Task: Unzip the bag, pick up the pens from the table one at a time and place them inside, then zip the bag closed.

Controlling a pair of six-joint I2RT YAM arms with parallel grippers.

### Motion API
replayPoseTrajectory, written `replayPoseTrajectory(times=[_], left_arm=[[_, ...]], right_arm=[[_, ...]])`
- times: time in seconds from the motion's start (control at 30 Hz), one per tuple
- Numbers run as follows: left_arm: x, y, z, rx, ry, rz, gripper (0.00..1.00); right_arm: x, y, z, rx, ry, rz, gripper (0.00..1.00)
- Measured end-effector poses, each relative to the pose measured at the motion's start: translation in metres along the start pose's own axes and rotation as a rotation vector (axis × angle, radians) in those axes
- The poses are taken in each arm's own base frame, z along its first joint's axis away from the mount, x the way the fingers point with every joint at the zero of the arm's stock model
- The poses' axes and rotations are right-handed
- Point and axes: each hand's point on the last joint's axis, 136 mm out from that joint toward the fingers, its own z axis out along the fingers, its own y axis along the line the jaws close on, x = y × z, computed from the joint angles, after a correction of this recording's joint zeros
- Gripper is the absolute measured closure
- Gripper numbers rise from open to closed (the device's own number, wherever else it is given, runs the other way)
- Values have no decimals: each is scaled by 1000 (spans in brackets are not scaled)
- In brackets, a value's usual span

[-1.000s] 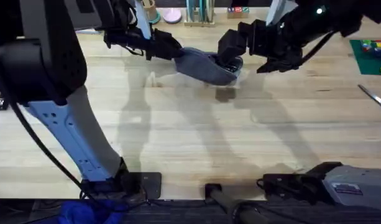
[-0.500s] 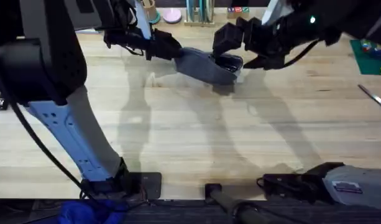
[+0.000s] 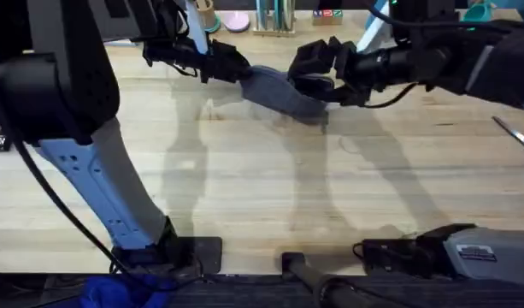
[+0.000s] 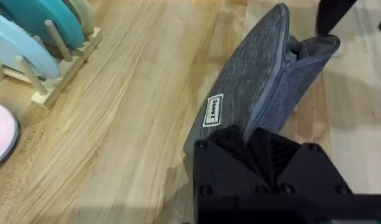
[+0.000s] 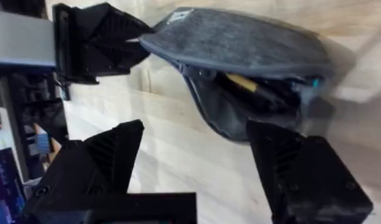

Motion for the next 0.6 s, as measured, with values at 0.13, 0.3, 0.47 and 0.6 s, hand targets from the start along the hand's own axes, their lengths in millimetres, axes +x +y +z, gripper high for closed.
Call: replayPoseTrajectory(times=[0.13, 0.3, 0.47, 0.6], left_arm=[[0, 0, 0, 0, 0, 0, 960], [0, 0, 0, 0, 0, 0, 960], [0, 0, 0, 0, 0, 0, 960], [0, 0, 0, 0, 0, 0, 960]], right_arm=[[-8, -2, 17, -28, -3, 24, 7], [-14, -11, 39, -36, 4, 60, 7], [-21, -11, 46, -55, -16, 86, 7], [-25, -9, 54, -77, -25, 107, 7]])
